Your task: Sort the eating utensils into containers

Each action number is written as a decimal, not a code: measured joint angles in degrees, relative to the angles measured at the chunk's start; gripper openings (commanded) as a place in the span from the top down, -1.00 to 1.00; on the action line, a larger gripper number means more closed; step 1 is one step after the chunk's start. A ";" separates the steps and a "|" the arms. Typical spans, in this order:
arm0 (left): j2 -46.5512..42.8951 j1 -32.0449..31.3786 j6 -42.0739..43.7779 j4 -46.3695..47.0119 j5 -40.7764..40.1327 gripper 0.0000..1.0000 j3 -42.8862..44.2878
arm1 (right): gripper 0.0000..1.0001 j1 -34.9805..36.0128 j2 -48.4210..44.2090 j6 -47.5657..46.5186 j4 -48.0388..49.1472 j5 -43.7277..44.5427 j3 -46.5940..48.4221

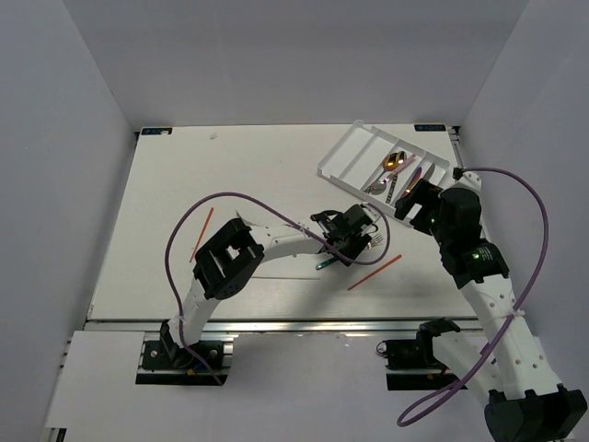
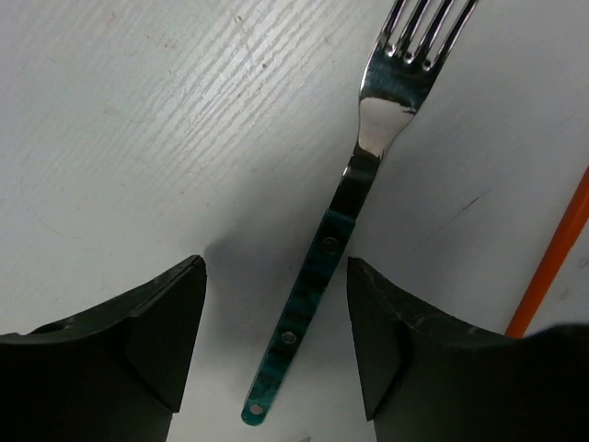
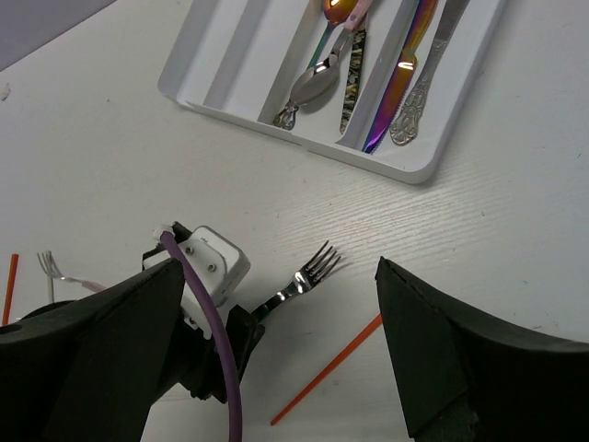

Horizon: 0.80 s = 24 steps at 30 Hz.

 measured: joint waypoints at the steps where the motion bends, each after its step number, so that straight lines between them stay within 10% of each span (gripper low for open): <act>1: 0.37 0.04 0.52 -0.31 0.35 -0.40 0.00 | -0.79 0.00 -0.42 -0.39 -0.20 -0.13 0.00; 10: 1.42 0.52 3.02 -0.44 3.30 0.95 1.11 | -0.79 0.00 -0.83 -2.19 -0.83 -0.68 0.00; 24: -3.43 0.81 7.54 2.05 -3.06 1.00 -0.22 | -0.79 0.00 -0.96 -2.58 -0.66 -0.68 0.00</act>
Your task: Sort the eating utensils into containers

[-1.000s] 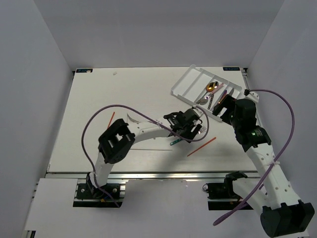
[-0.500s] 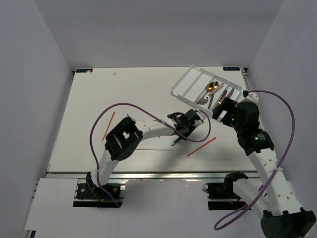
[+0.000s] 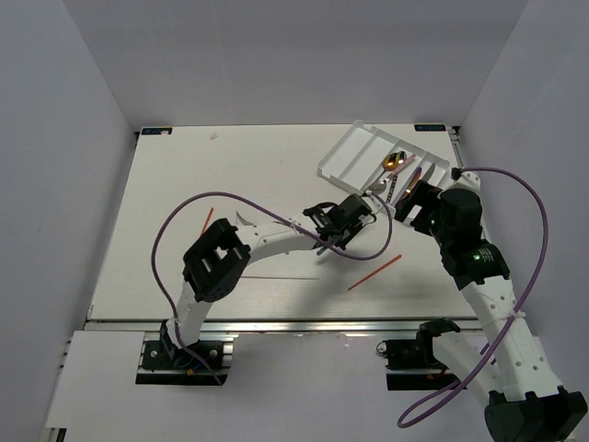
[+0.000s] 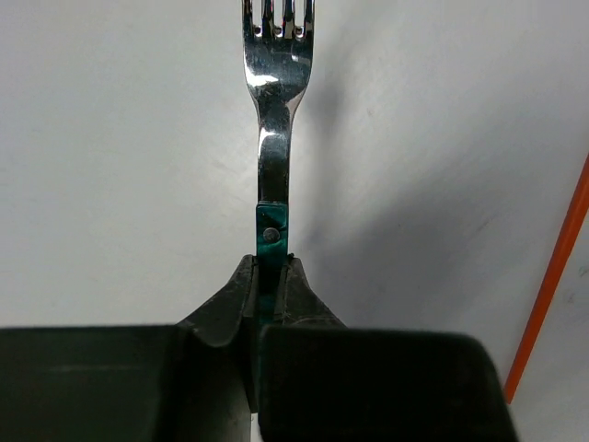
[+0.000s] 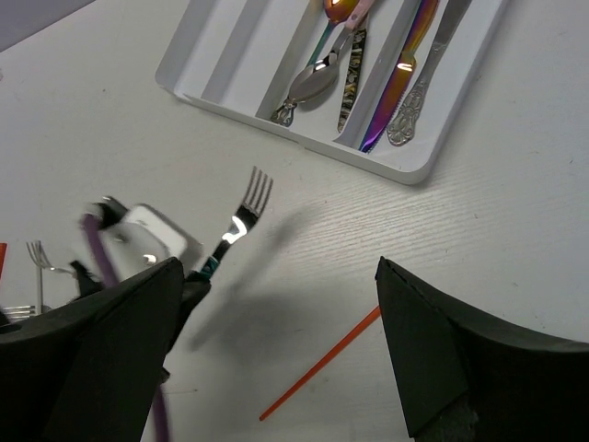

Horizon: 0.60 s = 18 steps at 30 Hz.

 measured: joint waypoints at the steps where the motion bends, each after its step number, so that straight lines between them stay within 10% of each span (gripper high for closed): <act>1: -1.40 0.24 0.66 0.94 -0.94 1.00 -0.07 | -0.79 0.00 0.00 0.07 0.09 0.00 0.00; 18: 16.74 18.60 3.30 20.52 8.11 1.00 34.18 | -0.79 0.00 -3.48 5.46 10.43 -4.52 -8.31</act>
